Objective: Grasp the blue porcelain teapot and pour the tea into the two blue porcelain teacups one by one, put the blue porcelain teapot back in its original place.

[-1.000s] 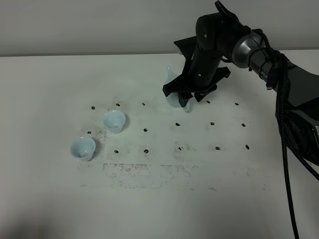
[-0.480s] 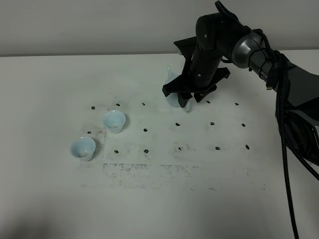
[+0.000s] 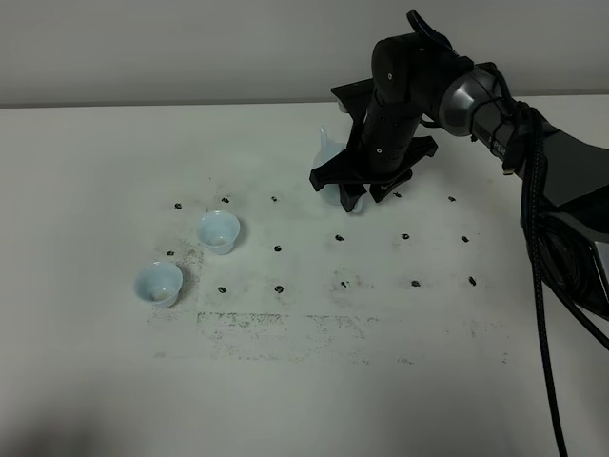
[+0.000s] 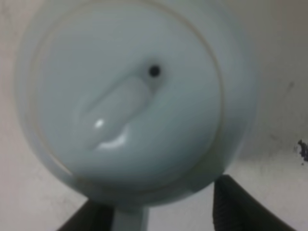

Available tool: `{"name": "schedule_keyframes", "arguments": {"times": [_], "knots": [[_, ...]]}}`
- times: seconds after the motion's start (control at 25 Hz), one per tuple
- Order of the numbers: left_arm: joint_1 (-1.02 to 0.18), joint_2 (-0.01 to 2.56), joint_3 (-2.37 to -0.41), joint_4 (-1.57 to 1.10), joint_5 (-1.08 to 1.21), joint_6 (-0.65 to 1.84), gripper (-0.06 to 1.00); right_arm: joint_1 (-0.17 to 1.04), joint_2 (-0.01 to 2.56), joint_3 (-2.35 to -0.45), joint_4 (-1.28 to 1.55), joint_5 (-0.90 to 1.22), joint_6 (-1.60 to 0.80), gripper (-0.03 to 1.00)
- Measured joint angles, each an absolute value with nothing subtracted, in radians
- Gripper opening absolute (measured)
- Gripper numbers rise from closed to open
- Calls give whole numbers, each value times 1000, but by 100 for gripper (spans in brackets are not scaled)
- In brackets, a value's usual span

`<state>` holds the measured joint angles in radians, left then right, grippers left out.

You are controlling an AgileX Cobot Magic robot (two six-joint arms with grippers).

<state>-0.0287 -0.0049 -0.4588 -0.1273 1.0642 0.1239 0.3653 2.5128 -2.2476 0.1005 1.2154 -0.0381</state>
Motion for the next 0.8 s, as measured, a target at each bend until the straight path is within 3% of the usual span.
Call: {"name": "schedule_keyframes", "arguments": {"times": [0.8], "knots": [[-29,-5,-459,-127,1064,124,63,365,2507,-2248,109,1205,-38,42]]}}
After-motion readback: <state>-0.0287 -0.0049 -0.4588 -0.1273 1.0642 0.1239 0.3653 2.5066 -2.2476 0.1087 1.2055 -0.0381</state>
